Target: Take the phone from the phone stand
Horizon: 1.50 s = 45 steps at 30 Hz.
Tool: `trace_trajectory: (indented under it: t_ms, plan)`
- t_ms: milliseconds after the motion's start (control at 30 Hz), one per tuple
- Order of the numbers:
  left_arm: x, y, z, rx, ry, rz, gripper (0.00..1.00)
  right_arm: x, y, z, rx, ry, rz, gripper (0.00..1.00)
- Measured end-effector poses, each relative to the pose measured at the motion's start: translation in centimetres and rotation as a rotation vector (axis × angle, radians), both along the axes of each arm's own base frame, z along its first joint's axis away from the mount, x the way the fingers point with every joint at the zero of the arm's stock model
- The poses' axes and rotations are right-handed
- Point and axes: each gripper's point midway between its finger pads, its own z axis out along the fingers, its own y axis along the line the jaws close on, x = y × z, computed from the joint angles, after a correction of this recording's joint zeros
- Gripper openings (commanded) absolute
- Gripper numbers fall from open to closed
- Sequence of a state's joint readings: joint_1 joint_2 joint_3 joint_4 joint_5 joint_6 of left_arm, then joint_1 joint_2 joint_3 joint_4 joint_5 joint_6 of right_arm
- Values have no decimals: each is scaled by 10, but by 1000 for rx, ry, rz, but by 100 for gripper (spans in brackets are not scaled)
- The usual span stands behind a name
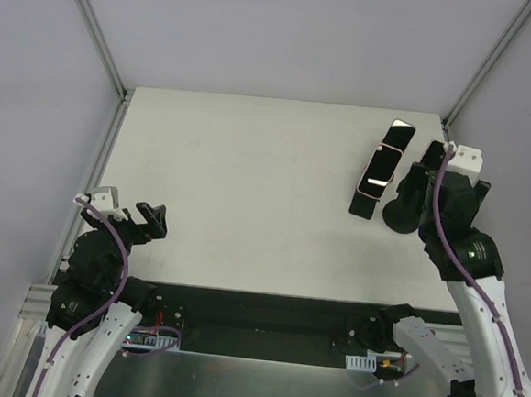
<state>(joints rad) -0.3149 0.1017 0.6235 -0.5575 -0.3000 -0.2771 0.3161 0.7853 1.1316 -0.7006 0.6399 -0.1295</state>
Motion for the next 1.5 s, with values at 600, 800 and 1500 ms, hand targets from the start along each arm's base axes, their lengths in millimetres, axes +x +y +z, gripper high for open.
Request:
trace_trajectory:
  t_ms: [600,800,1500]
  plan:
    - [2,4,-2,10,13,25,99,74,-6,-44,-24,109,-252,96]
    - [2,6,-2,11,12,34,99,92,-14,-59,-35,125,-306,96]
    - [3,8,-3,17,18,50,99,99,-19,-97,-14,131,-339,92]
